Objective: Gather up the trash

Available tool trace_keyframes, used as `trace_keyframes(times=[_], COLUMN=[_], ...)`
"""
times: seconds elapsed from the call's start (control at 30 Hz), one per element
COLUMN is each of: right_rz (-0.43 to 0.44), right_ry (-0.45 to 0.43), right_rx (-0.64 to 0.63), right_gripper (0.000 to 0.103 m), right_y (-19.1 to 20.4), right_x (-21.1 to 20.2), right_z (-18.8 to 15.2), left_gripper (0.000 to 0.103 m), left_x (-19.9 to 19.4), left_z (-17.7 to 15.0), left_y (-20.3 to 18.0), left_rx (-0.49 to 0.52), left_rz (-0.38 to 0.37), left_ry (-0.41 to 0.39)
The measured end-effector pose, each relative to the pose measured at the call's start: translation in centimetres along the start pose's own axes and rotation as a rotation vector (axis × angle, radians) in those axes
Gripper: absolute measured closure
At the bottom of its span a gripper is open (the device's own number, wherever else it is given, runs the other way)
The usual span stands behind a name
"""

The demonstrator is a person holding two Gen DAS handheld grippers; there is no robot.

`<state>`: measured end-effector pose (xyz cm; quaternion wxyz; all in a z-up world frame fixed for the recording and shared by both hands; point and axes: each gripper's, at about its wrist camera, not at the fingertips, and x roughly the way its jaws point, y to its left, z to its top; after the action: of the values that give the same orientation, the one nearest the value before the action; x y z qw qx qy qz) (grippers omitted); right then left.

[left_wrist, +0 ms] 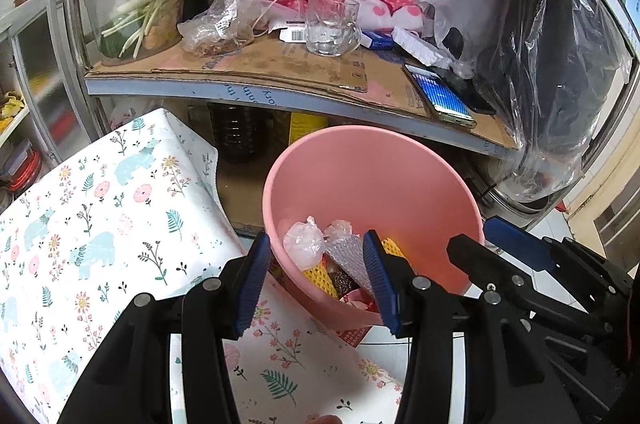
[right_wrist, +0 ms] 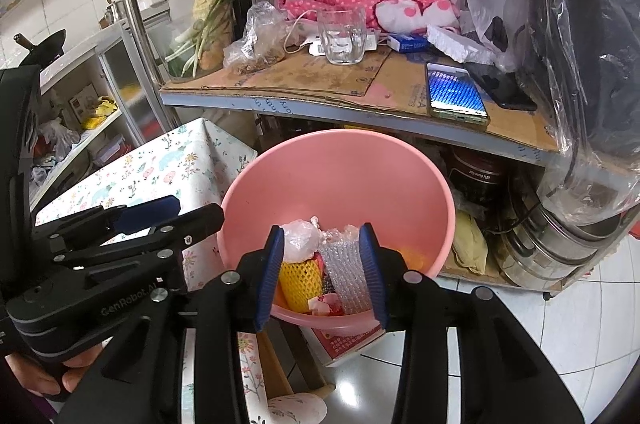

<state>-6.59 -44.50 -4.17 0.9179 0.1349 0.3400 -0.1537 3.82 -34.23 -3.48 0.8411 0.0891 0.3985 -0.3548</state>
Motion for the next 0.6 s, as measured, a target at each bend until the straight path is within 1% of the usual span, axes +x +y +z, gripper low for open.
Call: trace_keyframes(times=[0.6], right_rz=[0.000], right_ry=[-0.004], right_rx=[-0.005], right_gripper=[0.063], right_y=[0.21], right_x=[-0.12], right_z=[0.18], left_gripper=[0.055], left_x=[-0.38], left_z=[0.17], left_y=[0.09], left_rx=[0.006], left_rz=[0.004], left_ry=[-0.011])
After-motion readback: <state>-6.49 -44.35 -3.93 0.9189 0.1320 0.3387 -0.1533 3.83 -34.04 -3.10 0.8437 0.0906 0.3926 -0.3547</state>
